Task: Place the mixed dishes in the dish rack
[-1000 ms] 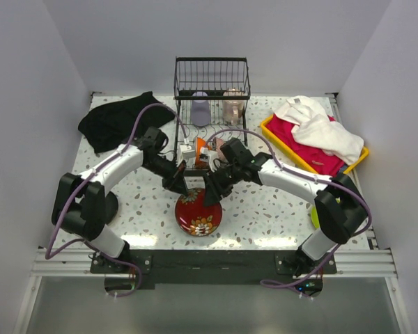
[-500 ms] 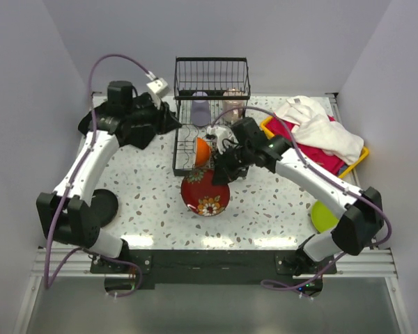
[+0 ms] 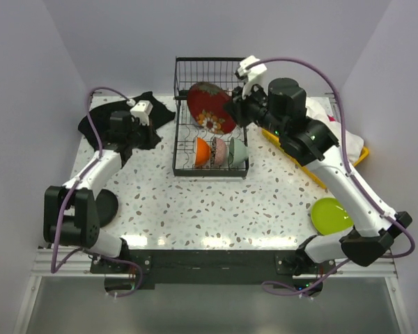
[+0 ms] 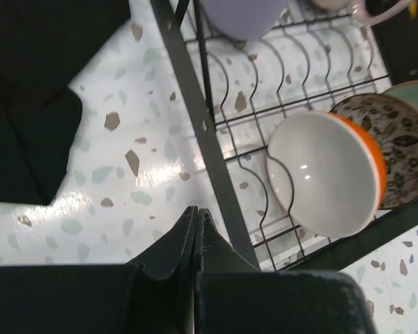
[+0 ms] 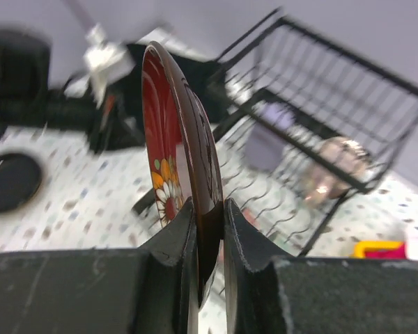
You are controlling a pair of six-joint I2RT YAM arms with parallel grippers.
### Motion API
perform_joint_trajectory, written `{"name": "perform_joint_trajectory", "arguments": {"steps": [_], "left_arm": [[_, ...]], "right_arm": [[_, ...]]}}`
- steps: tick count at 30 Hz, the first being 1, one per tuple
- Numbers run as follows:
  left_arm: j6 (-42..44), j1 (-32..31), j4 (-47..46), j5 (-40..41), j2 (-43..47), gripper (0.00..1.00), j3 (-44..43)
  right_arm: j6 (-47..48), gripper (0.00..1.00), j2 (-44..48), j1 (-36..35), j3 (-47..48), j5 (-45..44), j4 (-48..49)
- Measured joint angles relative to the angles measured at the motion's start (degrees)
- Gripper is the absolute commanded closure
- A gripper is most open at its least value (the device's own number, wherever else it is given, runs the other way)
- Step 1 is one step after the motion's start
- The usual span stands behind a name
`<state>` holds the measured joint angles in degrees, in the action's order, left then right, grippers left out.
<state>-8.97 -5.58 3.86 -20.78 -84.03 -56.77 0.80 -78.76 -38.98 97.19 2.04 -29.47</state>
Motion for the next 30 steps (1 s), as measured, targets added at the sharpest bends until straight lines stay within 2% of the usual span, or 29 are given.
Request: {"name": "perform_joint_trajectory", "arguments": {"steps": [6, 12, 17, 24, 30], "left_arm": [[-1.73, -0.31, -0.96, 1.73, -5.68, 1.00, 1.38], [-2.49, -2.29, -2.38, 0.52, -9.94, 1.00, 1.40], [-3.41, -3.85, -2.97, -1.92, -12.22, 1.00, 1.40], [-3.89, -4.28, -3.82, -2.60, -14.38, 1.00, 1.38], [-4.00, -5.42, -4.39, -2.73, -15.47, 1.00, 1.38]], "right_arm": [[-0.13, 1.00, -6.21, 0.09, 6.73, -19.85, 7.78], [3.37, 1.00, -13.90, 0.39, 12.00, -32.98, 12.74], [3.67, 1.00, -19.02, 2.80, 16.65, -36.46, 12.83], [3.10, 1.00, -21.73, 9.01, 18.84, -37.90, 12.28], [2.73, 1.00, -23.39, 9.97, 20.35, -38.47, 12.04]]}}
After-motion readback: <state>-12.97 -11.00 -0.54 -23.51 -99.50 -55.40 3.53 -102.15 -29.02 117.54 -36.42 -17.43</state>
